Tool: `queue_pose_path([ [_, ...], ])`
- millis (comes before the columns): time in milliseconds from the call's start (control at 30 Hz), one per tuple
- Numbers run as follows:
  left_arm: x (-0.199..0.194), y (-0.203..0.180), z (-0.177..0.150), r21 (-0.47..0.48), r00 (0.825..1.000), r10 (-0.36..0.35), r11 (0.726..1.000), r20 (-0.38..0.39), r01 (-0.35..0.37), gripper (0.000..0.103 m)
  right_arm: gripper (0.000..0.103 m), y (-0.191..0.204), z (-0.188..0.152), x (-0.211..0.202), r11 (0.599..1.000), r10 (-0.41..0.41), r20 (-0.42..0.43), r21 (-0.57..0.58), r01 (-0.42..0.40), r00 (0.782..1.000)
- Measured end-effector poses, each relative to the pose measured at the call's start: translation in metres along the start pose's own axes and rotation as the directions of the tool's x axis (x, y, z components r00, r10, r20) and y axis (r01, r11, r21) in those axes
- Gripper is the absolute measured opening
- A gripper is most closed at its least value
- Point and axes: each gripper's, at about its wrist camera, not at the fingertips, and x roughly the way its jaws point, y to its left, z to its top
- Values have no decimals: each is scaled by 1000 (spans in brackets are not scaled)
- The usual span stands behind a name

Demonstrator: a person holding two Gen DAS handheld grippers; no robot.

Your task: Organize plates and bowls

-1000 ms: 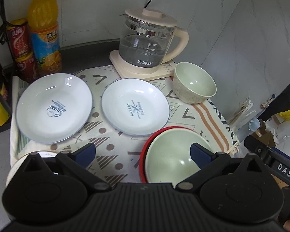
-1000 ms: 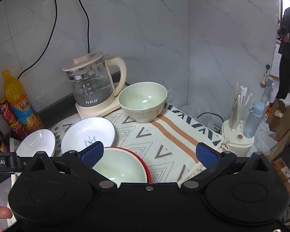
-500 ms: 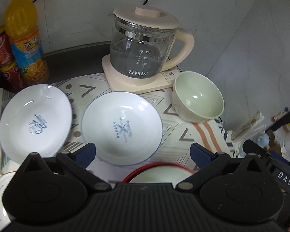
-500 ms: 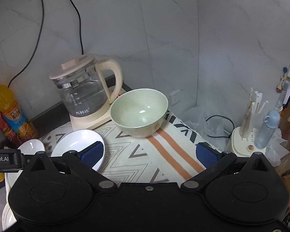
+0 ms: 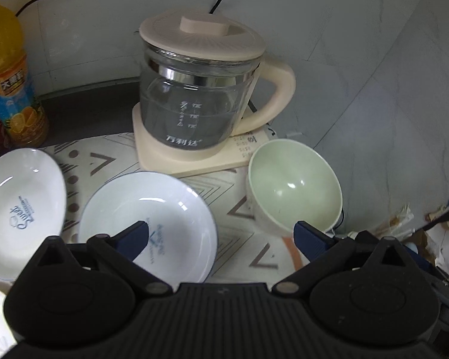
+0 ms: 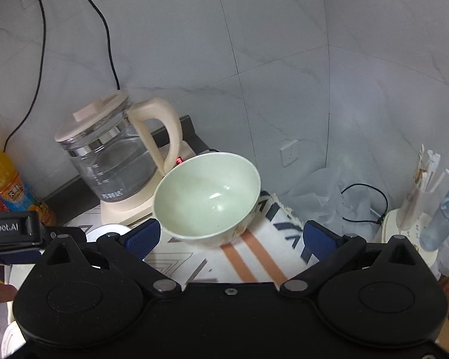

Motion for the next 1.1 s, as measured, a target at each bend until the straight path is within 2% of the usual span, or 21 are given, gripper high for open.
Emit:
queue_pose_path([
  [133, 19, -11, 5, -34, 1000, 4, 999, 3, -4, 100, 96, -10, 9, 17, 1000, 24, -14, -17, -24, 1000],
  [200, 28, -17, 7, -37, 1000, 5, 999, 6, -5, 97, 86, -16, 13, 26, 999, 26, -29, -24, -27, 999],
  [333, 49, -25, 11, -48, 1000, 2, 999, -8, -2, 89, 78, -26, 21, 45, 999, 52, -58, -12, -52, 997],
  [433, 64, -28, 14, -62, 1000, -4, 998, -23, 3, 79, 66, -31, 25, 61, 999, 53, -96, -3, -53, 994],
  [467, 70, -29, 15, -67, 999, -4, 998, -32, 2, 72, 63, -33, 27, 65, 998, 59, -108, 5, -59, 992],
  [567, 83, -32, 17, -84, 998, -12, 996, -61, 7, 62, 58, -36, 28, 77, 997, 74, -127, 12, -73, 989],
  [633, 90, -32, 16, -85, 998, -14, 996, -66, 8, 60, 54, -38, 28, 86, 997, 74, -147, 9, -73, 986],
  [800, 108, -32, 18, -105, 995, -11, 994, -102, 0, 38, 44, -39, 28, 106, 996, 85, -195, 26, -82, 977],
  [900, 118, -30, 19, -107, 993, 6, 994, -116, -18, 28, 41, -38, 28, 115, 996, 85, -217, 29, -81, 972],
  [967, 122, -29, 19, -119, 992, -15, 993, -123, 0, 22, 38, -38, 27, 120, 996, 89, -231, 35, -83, 969],
  [1067, 126, -33, 19, -85, 993, -22, 996, -114, 12, 11, 30, -37, 25, 130, 995, 99, -255, 45, -90, 962],
  [1100, 126, -35, 19, -63, 994, -6, 998, -106, -1, 11, 27, -36, 23, 133, 995, 100, -263, 46, -91, 959],
])
